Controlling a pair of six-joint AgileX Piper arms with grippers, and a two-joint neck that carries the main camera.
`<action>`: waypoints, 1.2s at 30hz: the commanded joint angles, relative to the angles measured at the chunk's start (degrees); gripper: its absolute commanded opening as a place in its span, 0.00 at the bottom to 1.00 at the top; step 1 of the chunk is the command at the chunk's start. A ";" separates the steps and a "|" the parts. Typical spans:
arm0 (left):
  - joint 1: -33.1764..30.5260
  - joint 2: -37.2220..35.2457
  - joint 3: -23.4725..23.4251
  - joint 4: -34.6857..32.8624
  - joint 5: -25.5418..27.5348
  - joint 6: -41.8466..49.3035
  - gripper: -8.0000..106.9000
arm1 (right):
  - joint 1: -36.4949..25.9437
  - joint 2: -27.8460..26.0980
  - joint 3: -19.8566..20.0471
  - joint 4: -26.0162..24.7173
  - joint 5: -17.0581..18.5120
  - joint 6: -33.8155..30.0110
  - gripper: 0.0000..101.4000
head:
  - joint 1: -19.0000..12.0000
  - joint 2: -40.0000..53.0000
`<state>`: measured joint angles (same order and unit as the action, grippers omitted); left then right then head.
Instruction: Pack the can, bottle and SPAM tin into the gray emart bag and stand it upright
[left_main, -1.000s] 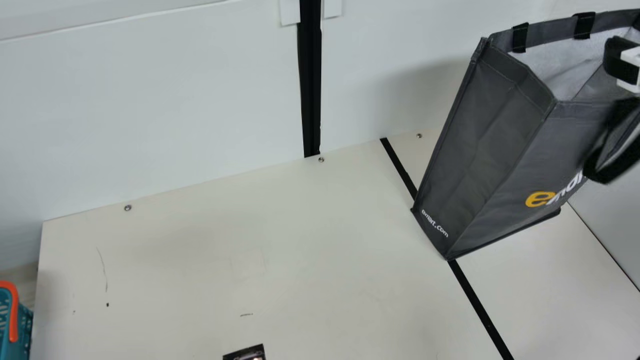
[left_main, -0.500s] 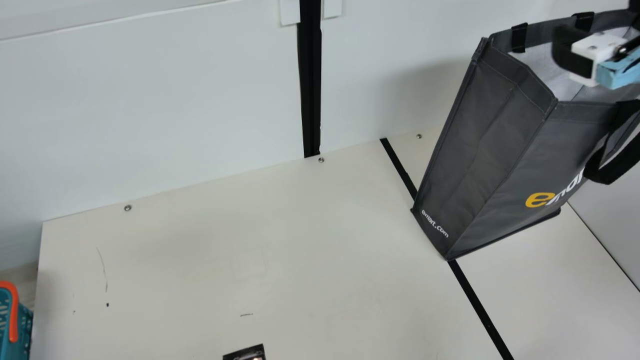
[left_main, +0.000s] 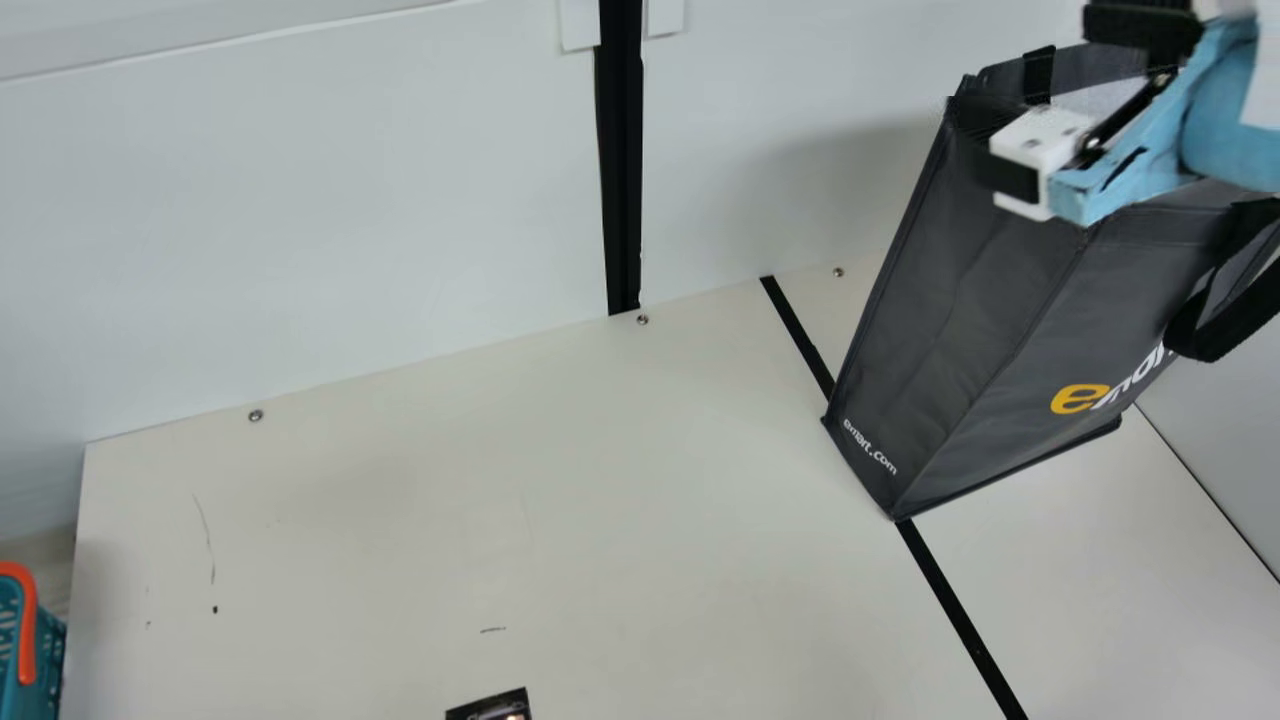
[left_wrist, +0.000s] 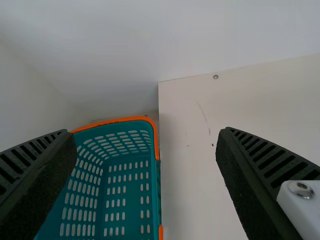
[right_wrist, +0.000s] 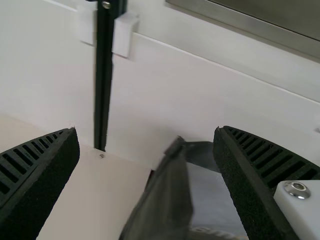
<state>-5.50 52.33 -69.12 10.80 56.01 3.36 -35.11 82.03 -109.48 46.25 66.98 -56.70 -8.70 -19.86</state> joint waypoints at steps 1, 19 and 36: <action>0.00 0.00 0.00 0.00 0.00 0.00 0.85 | 3.44 -0.91 1.26 -0.91 -0.54 0.41 0.94 | -1.30 -0.14; 0.00 0.00 0.00 0.00 0.00 0.00 0.85 | 26.10 -9.62 19.93 -11.52 -7.33 9.18 0.94 | -1.30 -0.14; 0.00 0.00 0.00 0.00 0.00 0.00 0.85 | 38.03 -15.77 35.85 -23.22 -14.44 22.63 0.94 | -1.30 -0.14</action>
<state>-5.50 52.33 -69.12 10.80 56.01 3.36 2.48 66.57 -74.90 23.80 52.79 -35.08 -8.70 -19.95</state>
